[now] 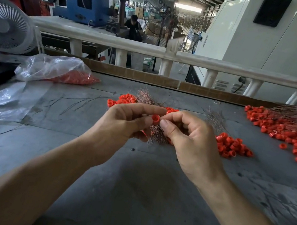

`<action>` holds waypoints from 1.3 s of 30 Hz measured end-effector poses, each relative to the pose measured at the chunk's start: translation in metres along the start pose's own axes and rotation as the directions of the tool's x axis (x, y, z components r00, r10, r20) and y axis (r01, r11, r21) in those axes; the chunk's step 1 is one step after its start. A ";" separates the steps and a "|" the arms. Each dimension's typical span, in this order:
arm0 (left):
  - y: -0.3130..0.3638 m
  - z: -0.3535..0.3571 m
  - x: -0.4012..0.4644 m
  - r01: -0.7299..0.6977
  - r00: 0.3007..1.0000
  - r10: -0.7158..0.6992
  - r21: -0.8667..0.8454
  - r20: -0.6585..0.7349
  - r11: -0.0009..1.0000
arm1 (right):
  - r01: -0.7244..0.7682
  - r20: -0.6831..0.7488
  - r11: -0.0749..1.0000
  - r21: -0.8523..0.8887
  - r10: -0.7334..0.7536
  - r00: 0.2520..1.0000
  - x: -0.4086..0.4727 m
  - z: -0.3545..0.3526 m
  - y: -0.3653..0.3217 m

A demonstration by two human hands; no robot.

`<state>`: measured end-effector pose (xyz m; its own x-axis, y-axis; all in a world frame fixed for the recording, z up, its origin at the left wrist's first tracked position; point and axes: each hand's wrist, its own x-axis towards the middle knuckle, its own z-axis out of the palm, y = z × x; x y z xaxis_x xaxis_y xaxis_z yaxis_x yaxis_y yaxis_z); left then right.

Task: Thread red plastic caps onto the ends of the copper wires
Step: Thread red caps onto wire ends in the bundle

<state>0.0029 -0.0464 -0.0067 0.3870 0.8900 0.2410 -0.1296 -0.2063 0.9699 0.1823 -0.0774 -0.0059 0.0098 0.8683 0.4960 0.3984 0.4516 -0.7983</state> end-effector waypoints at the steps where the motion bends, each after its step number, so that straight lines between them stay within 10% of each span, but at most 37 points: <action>1: -0.001 0.001 0.001 -0.006 1.000 0.006 -0.002 -0.019 1.000 | -0.006 0.000 1.000 0.014 0.006 1.000 0.000 0.000 0.000; 39: 0.005 0.001 0.002 0.058 0.996 -0.072 -0.249 -0.047 0.967 | -0.206 0.114 0.966 0.155 0.189 0.975 0.000 0.003 0.006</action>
<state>0.0035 -0.0461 -0.0012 0.3520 0.9207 0.1686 -0.3303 -0.0463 0.9427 0.1821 -0.0742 -0.0115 -0.0194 0.9557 0.2938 0.2410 0.2897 -0.9263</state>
